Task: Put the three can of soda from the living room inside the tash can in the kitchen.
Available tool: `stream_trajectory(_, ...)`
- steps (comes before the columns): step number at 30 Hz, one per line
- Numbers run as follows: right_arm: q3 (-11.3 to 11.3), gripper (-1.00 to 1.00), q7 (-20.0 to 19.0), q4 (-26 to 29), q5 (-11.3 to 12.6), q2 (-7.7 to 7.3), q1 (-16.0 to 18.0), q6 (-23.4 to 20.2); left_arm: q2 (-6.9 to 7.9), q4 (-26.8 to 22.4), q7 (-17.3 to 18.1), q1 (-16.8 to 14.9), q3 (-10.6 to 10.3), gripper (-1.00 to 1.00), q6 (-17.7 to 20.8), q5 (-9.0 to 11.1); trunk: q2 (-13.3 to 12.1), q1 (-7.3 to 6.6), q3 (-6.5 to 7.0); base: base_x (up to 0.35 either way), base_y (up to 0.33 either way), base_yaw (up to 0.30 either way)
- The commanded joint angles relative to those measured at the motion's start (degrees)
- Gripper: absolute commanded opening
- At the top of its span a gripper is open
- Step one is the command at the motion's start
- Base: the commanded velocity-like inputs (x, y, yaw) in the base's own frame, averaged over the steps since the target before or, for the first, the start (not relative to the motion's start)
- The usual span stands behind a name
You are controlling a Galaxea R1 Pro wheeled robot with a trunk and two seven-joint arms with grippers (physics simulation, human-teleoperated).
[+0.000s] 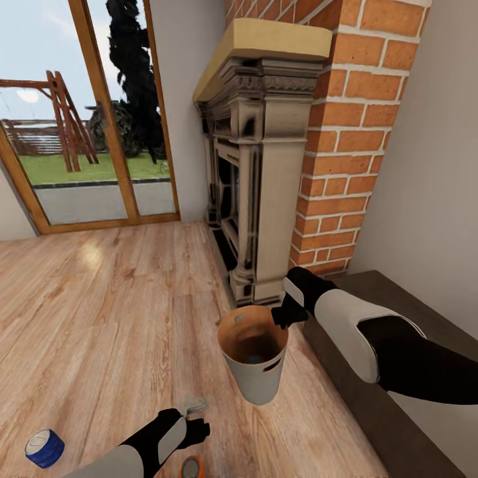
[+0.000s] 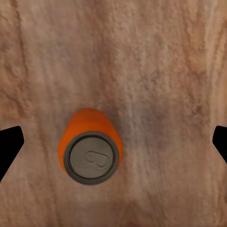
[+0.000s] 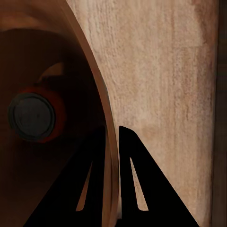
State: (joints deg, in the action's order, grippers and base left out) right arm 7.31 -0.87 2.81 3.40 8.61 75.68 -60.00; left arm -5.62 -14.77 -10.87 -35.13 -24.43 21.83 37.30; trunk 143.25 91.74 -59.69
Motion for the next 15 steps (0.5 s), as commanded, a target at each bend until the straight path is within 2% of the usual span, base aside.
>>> stream_trajectory(1, -1.16, -1.00, -0.31, -0.03, 1.43, 0.01, 0.12, 0.00, 0.00, 0.00, 0.01, 0.01, 0.00, 1.00, -0.03, -0.01, 0.03, 0.01, -0.22, 0.000, 0.000, 0.000)
stream_trajectory(12, -1.15, -1.00, -0.35, -0.23, 1.43, -0.08, 0.42, 0.00, 0.06, 0.00, 0.02, 0.06, 0.00, 1.00, -0.31, 0.03, 0.17, 0.30, -2.66, 0.000, 0.000, 0.000)
stream_trajectory(15, -1.15, -1.00, -0.33, -0.25, 1.43, -0.08, 0.43, 0.00, 0.13, 0.00, -0.01, 0.06, 0.05, 1.00, -0.44, 0.05, 0.17, 0.30, -2.66, 0.000, 0.000, 0.000)
